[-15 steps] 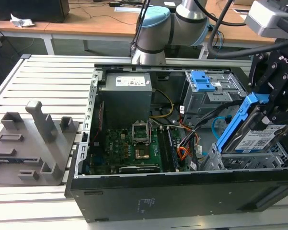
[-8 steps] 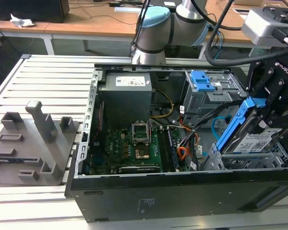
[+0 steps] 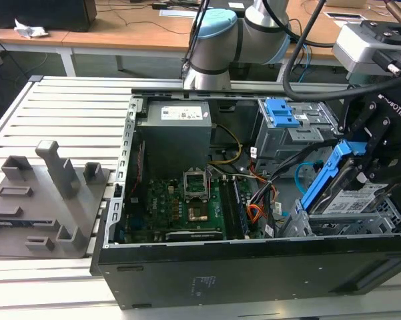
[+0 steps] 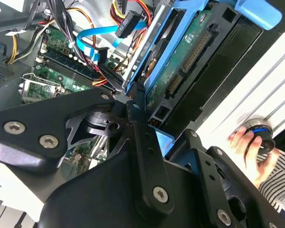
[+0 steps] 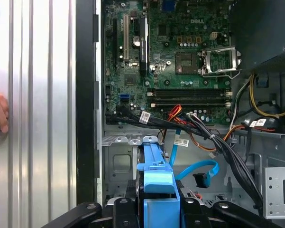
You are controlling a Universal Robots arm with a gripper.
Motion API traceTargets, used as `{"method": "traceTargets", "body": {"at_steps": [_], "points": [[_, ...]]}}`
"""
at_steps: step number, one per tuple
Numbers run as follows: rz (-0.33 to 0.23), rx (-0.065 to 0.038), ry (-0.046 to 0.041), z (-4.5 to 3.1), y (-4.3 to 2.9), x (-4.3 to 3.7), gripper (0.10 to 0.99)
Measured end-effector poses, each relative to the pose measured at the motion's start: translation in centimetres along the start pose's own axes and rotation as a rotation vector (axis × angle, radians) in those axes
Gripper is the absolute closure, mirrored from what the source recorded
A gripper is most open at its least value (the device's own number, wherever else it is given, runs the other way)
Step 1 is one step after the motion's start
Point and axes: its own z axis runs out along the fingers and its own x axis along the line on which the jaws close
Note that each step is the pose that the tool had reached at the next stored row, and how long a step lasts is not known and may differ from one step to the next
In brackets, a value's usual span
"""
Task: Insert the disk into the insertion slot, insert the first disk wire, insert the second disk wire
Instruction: 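Insert the disk into the insertion slot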
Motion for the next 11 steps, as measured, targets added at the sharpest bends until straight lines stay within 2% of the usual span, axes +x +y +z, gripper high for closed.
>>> {"method": "traceTargets", "body": {"at_steps": [3, 4, 7, 10, 11], "points": [[0.0, 0.0, 0.0001, 0.01, 0.0, 0.0, 0.714], [0.0, 0.0, -0.0001, 0.03, 0.0, 0.0, 0.651], [0.0, 0.0, 0.0, 0.04, 0.0, 0.0, 0.667], [0.0, 0.0, 0.0, 0.06, 0.0, 0.0, 0.855], [0.0, 0.0, 0.0, 0.07, 0.0, 0.0, 0.973]]}}
